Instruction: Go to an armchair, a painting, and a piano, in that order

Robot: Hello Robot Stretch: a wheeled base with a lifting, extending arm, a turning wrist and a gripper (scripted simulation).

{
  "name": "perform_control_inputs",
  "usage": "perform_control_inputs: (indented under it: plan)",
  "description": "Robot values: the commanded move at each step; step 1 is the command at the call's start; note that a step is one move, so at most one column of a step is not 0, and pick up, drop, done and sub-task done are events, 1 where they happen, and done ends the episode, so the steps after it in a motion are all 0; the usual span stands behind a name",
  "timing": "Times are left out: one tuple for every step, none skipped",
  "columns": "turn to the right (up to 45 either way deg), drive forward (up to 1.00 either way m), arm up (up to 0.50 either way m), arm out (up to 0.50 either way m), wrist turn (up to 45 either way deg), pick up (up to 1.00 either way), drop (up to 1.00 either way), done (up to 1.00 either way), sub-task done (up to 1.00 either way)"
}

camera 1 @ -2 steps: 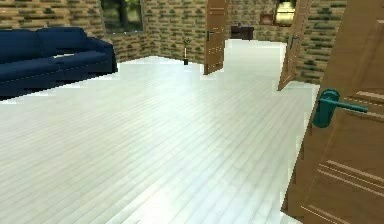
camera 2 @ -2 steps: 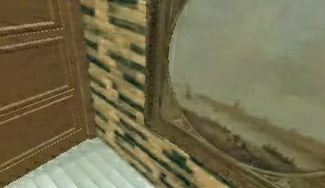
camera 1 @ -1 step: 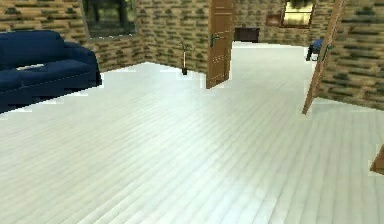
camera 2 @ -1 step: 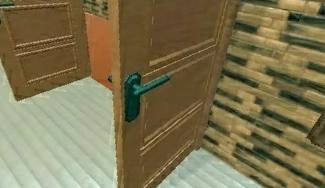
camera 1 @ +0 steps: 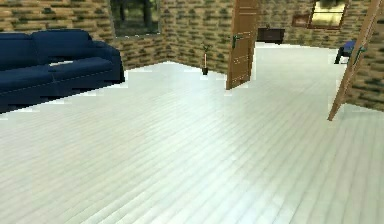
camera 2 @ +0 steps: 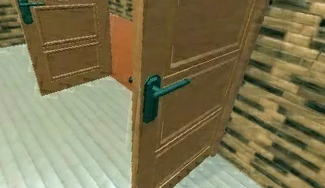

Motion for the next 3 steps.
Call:
perform_control_inputs:
  plan:
    - [0.0,0.15,0.0,0.0,0.0,0.0,0.0,0.0,0.0]
    - [24.0,0.0,0.0,0.0,0.0,0.0,0.0,0.0,0.0]
    - [0.0,1.0,0.0,0.0,0.0,0.0,0.0,0.0,0.0]
